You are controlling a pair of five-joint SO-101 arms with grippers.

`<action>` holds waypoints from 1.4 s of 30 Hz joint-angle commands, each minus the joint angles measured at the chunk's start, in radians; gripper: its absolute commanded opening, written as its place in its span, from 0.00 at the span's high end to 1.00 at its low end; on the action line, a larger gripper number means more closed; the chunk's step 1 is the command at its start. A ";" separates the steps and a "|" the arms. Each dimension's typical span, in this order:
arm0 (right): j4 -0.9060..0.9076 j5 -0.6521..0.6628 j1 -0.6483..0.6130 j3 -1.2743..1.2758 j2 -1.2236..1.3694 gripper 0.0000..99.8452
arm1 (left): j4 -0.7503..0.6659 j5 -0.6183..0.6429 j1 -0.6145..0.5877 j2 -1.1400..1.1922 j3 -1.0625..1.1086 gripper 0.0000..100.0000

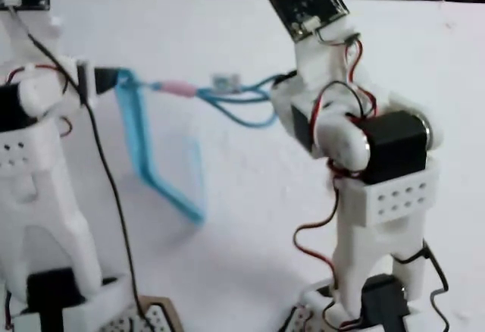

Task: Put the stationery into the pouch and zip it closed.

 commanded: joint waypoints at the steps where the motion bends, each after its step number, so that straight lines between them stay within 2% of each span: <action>1: 0.016 0.006 0.008 0.002 -0.021 0.98 | 0.026 0.000 0.030 0.044 -0.072 0.71; 4: 0.016 0.006 0.010 0.002 -0.021 0.98 | 0.057 -0.025 0.059 0.077 -0.084 0.71; 9: 0.016 0.006 0.010 0.002 -0.021 0.98 | 0.092 -0.038 0.097 0.087 -0.084 0.81; 15: 0.016 0.006 0.010 0.002 -0.021 0.98 | 0.124 -0.144 0.156 0.093 -0.066 0.82; 20: 0.016 0.006 0.010 0.002 -0.027 0.98 | 0.023 -0.144 0.176 0.094 0.078 0.83; 24: 0.018 0.006 0.025 0.012 -0.028 0.98 | -0.074 -0.149 0.177 0.093 0.184 0.98; 25: 0.018 0.006 0.039 0.025 -0.028 0.98 | -0.077 -0.149 0.177 0.093 0.189 0.98; 28: 0.018 0.006 0.087 0.080 -0.028 0.98 | -0.078 -0.140 0.173 0.093 0.186 0.98; 35: 0.016 0.005 0.196 0.210 -0.030 0.98 | -0.081 0.002 0.180 0.091 0.184 0.98; 42: 0.018 -0.002 0.214 0.241 -0.030 0.95 | -0.084 0.064 0.255 0.091 0.160 0.98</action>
